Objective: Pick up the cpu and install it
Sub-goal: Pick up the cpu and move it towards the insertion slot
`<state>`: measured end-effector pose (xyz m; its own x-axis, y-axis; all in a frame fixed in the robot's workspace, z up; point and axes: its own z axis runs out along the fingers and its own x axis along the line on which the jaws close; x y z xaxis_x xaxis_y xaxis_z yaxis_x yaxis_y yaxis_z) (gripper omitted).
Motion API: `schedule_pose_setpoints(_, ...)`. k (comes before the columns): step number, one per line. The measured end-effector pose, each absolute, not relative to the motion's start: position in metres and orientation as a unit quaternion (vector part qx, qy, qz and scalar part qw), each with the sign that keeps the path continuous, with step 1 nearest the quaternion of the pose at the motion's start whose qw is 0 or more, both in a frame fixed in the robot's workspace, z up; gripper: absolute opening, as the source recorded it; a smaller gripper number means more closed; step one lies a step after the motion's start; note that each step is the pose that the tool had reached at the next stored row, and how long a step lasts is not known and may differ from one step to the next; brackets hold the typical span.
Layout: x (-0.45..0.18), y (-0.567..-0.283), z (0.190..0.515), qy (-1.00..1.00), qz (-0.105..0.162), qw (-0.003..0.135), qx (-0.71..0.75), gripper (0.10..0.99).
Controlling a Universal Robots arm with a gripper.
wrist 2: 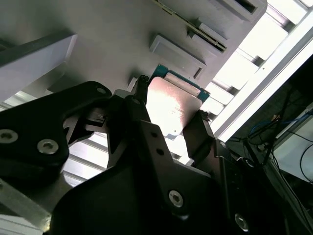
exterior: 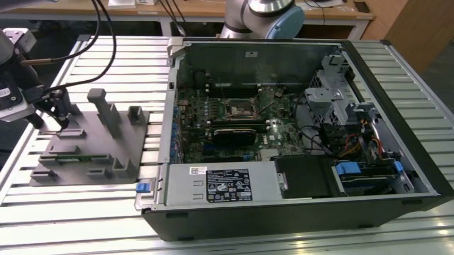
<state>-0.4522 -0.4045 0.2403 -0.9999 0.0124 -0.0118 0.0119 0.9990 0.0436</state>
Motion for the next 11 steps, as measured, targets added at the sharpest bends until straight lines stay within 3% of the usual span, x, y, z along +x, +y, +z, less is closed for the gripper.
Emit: schedule_pose_setpoints(11,-0.4522,-0.4045,0.2470,1.000,0.022,0.006,0.006,0.541)
